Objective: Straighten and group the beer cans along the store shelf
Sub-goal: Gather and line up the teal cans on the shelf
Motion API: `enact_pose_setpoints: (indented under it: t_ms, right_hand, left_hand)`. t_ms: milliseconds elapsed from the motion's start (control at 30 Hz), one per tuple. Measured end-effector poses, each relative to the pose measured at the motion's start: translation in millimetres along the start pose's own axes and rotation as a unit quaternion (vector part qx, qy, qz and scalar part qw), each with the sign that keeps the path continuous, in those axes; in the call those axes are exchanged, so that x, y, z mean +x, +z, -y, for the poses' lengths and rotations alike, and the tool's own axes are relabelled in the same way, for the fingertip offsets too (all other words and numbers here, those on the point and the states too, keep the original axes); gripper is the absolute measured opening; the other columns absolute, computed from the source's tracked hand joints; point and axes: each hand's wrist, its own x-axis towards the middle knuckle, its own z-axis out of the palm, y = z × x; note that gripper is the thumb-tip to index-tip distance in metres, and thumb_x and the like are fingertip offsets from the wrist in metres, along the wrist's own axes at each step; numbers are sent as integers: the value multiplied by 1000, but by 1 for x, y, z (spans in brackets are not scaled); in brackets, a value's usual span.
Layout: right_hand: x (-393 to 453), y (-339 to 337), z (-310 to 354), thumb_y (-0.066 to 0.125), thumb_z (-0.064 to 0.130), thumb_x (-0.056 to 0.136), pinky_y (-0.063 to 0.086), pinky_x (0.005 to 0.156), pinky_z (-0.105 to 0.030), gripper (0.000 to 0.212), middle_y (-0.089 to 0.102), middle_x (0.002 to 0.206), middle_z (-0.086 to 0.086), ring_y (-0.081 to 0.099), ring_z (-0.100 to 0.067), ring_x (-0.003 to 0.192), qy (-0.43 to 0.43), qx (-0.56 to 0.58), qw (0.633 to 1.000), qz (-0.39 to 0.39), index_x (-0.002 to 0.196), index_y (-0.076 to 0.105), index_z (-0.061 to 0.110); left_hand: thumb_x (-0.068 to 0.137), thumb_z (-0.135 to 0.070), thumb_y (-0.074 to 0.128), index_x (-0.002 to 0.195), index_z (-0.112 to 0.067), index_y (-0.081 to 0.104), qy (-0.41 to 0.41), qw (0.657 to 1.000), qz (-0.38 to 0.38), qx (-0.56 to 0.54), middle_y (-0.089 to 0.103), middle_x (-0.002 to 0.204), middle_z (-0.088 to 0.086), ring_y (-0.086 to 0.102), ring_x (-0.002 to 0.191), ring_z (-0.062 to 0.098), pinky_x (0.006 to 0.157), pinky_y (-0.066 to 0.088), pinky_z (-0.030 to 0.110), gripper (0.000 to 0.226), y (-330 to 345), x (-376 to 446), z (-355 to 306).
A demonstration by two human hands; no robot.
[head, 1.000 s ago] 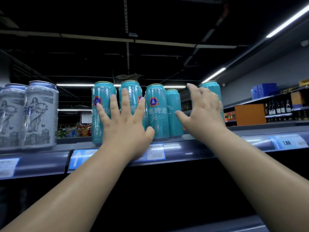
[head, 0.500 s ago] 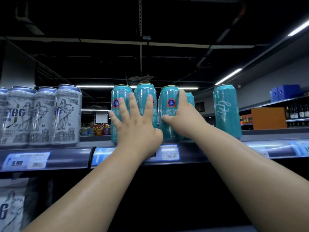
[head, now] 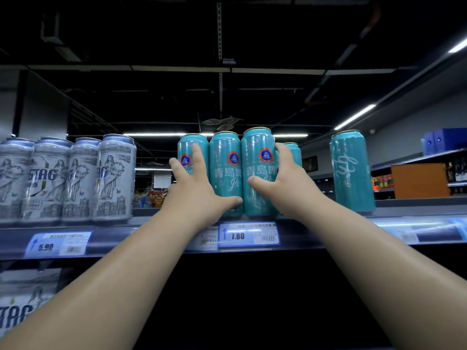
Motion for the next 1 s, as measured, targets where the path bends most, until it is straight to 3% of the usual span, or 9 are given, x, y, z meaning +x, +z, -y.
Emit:
enact_pose_setpoints:
  t_ms: [200,333,433,533,667,800,933,1000]
  right_hand:
    - [10,8,6,70,42,89,57,83,-48,83,64,114,1,66,-21,94,16,-16,999,32,152,17,27]
    - [14,15,5,70,42,90,56,85,-47,84,64,112,1,66,-20,93,21,-29,999,38,152,16,25]
    - [13,15,4,70,43,90,56,85,-46,86,64,115,1,65,-20,94,20,-32,999,34,154,15,25]
    - [8,14,5,73,44,87,56,84,-43,80,64,114,5,65,-17,95,3,-13,1000,22,149,24,28]
    - [5,19,15,76,50,83,56,75,-37,78,62,106,11,64,-14,89,-18,25,999,20,144,31,31]
    - [1,39,30,83,56,73,40,62,-19,67,50,95,17,53,0,81,-23,24,999,-21,115,40,26]
    - [-2,61,43,73,59,82,43,64,-27,52,55,97,6,54,-11,83,-45,-8,999,-26,100,43,22]
    - [-1,67,49,65,55,90,42,64,-26,39,57,99,5,56,-14,86,-53,-29,998,-7,101,46,23]
  left_hand:
    - [60,-80,70,142,-41,-35,-15,999,33,36,-30,155,19,33,132,50,102,37,54,139,6,12,0]
    - [68,-71,72,144,-38,-34,-28,996,70,37,-34,154,16,32,134,49,103,37,54,135,7,17,-4]
    - [74,-62,71,144,-40,-33,-16,996,82,-1,-32,157,12,44,128,43,100,43,48,128,4,15,1]
    - [78,-55,64,145,-46,-24,20,997,60,-44,-19,161,6,56,115,34,93,45,40,111,-2,7,10]
    - [77,-48,53,145,-51,-5,59,996,20,-71,3,161,-1,49,121,31,89,43,40,89,-11,0,22]
    - [72,-52,44,148,-49,8,61,990,17,-128,27,151,-2,49,118,25,94,47,47,85,-25,-1,35]
    - [78,-48,40,144,-50,16,81,974,14,-213,34,128,-10,47,97,3,72,39,29,71,-33,2,48]
    - [76,-59,44,148,-47,17,55,959,36,-275,38,135,-6,48,105,7,81,39,32,78,-36,7,55]
